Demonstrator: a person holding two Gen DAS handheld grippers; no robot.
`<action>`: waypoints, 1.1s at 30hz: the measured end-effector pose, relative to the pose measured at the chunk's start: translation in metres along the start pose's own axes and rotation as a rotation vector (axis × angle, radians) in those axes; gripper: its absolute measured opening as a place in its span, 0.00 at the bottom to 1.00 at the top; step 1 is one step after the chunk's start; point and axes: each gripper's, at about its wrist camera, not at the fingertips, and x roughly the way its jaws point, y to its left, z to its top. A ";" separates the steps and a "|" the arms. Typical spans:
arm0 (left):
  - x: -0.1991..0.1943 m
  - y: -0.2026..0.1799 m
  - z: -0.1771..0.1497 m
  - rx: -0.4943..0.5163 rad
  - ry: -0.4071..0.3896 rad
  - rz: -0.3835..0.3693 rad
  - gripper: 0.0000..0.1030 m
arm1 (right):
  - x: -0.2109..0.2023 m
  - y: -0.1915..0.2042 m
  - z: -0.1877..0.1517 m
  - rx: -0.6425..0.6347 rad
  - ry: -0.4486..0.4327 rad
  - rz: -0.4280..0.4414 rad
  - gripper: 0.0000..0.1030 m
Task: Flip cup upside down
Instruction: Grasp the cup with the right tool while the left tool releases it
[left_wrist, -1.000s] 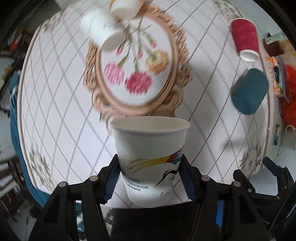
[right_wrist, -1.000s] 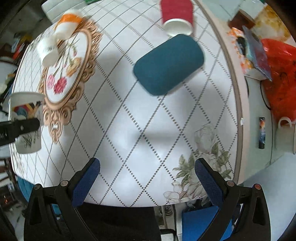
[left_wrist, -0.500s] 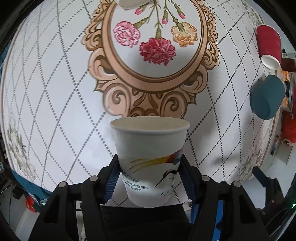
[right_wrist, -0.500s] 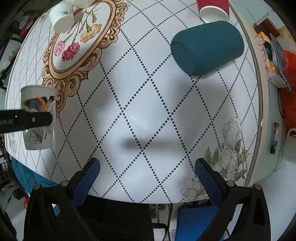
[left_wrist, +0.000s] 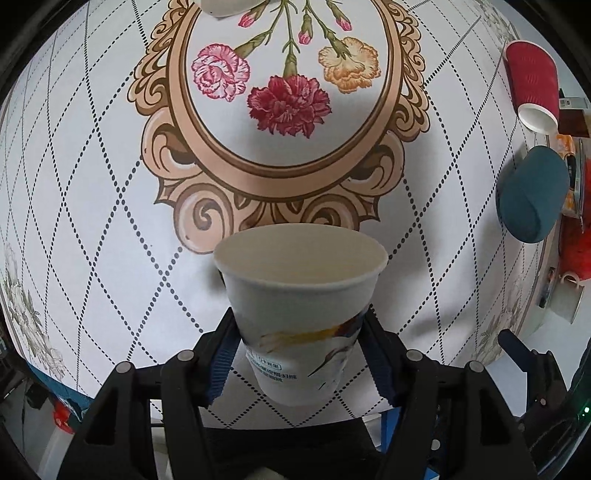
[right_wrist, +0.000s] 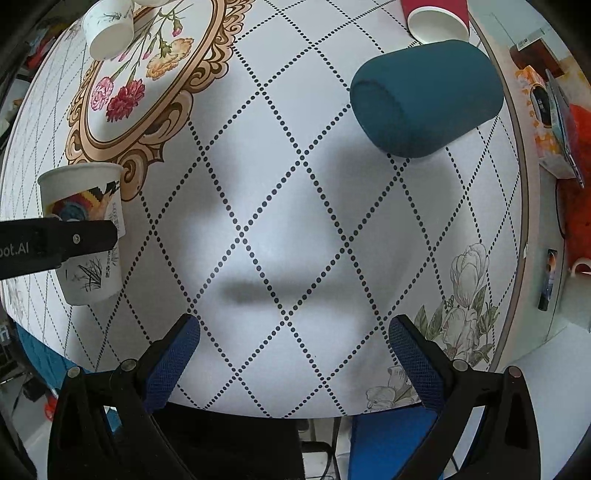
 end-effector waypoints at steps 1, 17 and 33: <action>-0.002 0.000 0.005 0.002 0.002 0.001 0.60 | 0.000 -0.001 0.002 0.000 0.000 0.000 1.00; -0.097 0.064 0.003 -0.083 -0.180 -0.005 0.89 | -0.046 0.029 0.023 0.049 -0.050 0.163 1.00; -0.073 0.137 -0.052 -0.185 -0.227 0.140 0.89 | -0.037 0.093 0.054 0.081 -0.020 0.271 0.75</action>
